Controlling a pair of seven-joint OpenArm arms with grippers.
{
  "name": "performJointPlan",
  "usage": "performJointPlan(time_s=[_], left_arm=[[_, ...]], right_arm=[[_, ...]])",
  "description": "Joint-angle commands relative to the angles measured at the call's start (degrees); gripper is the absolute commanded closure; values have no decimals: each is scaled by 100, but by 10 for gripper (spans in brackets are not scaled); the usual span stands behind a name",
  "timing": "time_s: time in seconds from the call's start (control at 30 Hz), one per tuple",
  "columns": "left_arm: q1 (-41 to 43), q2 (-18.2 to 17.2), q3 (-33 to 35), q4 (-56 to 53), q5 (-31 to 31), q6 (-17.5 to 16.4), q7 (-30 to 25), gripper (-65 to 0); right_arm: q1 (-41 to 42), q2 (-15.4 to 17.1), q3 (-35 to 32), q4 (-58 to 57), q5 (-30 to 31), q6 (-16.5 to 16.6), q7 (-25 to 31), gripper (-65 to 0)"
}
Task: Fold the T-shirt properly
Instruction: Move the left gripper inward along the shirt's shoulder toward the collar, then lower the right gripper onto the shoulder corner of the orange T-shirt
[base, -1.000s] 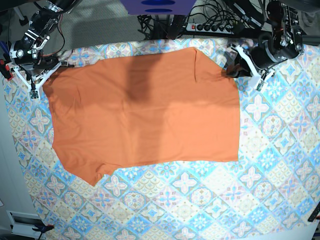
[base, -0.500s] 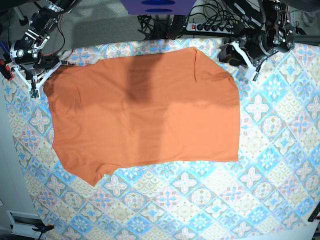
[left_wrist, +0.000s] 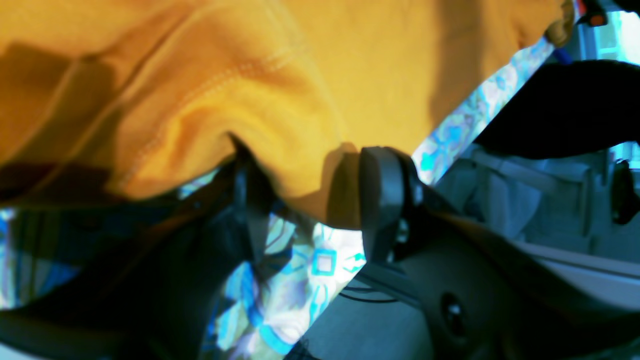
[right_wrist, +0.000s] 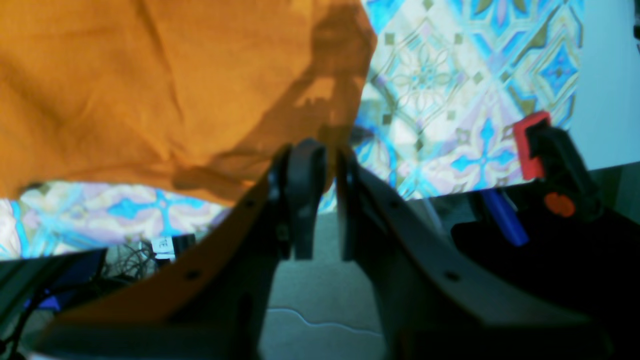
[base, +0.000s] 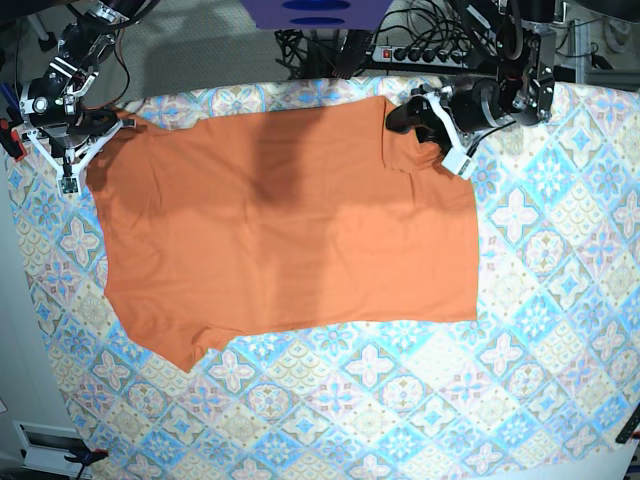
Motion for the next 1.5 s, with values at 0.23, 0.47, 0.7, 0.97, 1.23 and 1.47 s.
performJointPlan(time_s=[0.23,0.47,0.7,0.97,1.23,1.47], left_arm=[[42,-71,17,25,285,95,215,-37],[42,-89,-36,113,241,95,189,-26],[420,-89,-642,1194,232,95,-5,-26],[411,-89,-1152,1212,223,95,286,-26],[279,-89,-1170,1221,223,95,347,-26],[253,-80,-1179,1221,241,95,585,-26]], right_arm=[[12,75,32,132,16,-9,61,-80],[12,75,32,141,7,-9,140,-77],[-111,57,58,238,7,-9,641,-15],[-120,48,58,247,7,-9,685,-11],[-93,48,58,203,16,-9,641,-15],[-111,66,128,194,25,-1,34,-93]])
